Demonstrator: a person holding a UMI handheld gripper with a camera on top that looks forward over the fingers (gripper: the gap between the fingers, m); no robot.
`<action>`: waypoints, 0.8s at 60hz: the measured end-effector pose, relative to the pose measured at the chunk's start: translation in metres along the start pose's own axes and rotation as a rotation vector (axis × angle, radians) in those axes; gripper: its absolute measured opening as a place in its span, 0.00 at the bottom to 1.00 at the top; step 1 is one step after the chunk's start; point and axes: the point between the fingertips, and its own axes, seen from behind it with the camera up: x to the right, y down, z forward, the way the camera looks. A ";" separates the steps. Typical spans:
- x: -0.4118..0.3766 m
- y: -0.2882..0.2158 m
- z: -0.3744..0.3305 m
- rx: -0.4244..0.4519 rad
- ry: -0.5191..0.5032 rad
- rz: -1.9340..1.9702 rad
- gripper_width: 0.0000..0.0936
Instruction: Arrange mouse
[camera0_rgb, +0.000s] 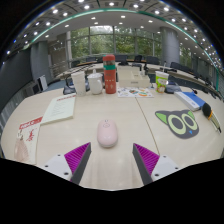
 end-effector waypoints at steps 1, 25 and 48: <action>-0.002 -0.003 0.006 0.003 0.001 -0.008 0.91; -0.013 -0.030 0.089 0.026 0.012 -0.085 0.51; -0.012 -0.066 0.065 0.040 -0.007 -0.104 0.33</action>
